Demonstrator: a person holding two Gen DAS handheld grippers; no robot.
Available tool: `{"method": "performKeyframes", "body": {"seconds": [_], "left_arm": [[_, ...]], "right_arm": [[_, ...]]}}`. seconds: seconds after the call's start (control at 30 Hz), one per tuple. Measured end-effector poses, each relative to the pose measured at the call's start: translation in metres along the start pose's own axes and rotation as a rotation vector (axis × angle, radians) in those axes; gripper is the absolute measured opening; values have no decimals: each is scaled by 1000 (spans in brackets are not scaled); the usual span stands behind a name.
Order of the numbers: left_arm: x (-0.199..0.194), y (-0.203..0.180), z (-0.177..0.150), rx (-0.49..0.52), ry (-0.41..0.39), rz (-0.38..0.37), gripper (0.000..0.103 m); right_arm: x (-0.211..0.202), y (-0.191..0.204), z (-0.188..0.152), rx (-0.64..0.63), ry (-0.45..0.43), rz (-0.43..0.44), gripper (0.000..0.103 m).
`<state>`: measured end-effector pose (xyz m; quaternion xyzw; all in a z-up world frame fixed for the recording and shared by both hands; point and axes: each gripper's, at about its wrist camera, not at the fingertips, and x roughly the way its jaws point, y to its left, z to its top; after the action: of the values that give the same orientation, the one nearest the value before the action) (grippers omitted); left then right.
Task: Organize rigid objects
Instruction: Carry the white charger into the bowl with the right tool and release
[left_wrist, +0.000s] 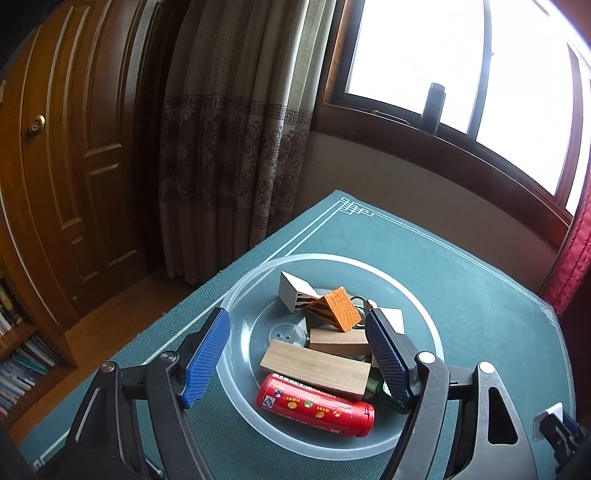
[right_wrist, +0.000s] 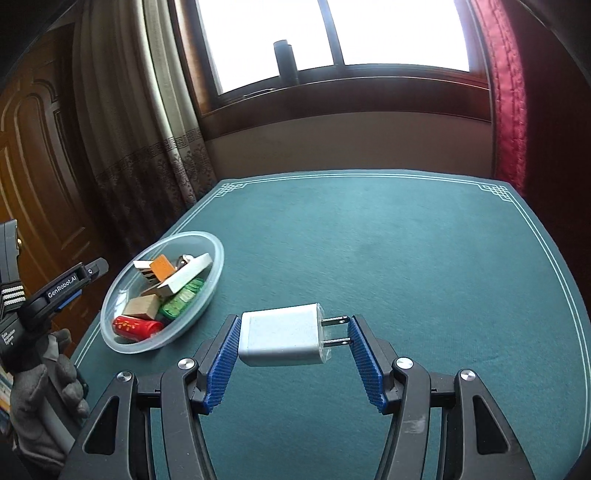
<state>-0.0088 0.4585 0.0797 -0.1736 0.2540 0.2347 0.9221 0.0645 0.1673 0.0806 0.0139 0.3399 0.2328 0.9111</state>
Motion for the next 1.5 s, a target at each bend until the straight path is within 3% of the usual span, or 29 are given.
{"method": "performKeyframes", "body": {"seconds": [0.37, 0.83, 0.97, 1.27, 1.5], "left_arm": [[-25, 12, 2, -3, -66, 33, 80], [-22, 22, 1, -18, -79, 82, 80], [-20, 24, 0, -26, -68, 93, 86], [-16, 17, -4, -3, -50, 97, 89], [-20, 1, -10, 58, -50, 102, 93]], "right_arm": [[38, 82, 15, -123, 17, 142, 62], [78, 124, 14, -208, 67, 218, 63], [76, 121, 10, -207, 54, 220, 83], [62, 96, -10, -206, 52, 161, 102], [51, 81, -13, -174, 43, 162, 103]]}}
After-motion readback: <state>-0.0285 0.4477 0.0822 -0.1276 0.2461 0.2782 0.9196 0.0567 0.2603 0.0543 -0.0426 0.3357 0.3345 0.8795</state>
